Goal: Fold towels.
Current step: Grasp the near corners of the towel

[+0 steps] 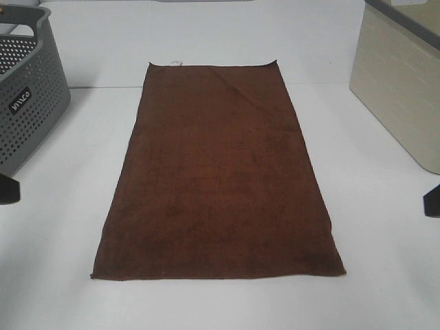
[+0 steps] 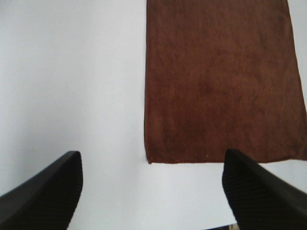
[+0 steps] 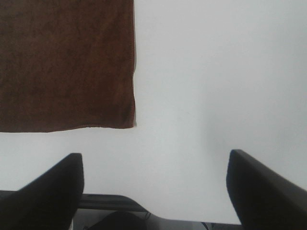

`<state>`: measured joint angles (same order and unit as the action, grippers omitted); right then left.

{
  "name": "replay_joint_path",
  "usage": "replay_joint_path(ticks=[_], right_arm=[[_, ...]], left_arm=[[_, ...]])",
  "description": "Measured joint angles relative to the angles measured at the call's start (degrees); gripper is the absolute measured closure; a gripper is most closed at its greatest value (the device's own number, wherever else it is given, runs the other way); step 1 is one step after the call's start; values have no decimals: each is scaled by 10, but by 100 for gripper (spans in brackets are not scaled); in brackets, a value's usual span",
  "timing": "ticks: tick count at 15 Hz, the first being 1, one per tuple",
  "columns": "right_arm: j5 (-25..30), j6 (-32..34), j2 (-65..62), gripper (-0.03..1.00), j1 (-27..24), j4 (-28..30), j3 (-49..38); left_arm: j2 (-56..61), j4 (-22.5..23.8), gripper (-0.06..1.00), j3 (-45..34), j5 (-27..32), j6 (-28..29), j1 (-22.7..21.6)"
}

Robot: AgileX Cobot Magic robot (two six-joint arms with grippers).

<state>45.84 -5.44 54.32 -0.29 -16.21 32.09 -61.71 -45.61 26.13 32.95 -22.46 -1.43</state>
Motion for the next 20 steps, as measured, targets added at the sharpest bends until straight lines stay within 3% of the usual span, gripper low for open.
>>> replay_joint_path(ticks=[4,6,8,10,13,15,18,20], right_arm=[[-60,-111,164,20,0,-98,10],[-64,-171,251,20,0,-142,42],[-68,-202,320,20,0,-172,82],[-73,-239,407,20,0,-206,115],[-75,-281,450,20,0,-243,118],[-76,-332,492,21,0,-296,119],[-79,-356,519,21,0,-309,119],[-82,-360,529,24,12,-317,120]], left_arm=[[-189,-158,19,38,-1,-184,0],[-279,-242,19,61,-1,-273,0],[-353,-295,19,87,7,-339,0],[-431,-316,19,116,28,-362,0],[-460,-318,19,125,29,-365,11],[-469,-332,19,132,5,-365,60],[-473,-350,20,143,-22,-365,92],[-490,-356,26,165,-23,-365,115]])
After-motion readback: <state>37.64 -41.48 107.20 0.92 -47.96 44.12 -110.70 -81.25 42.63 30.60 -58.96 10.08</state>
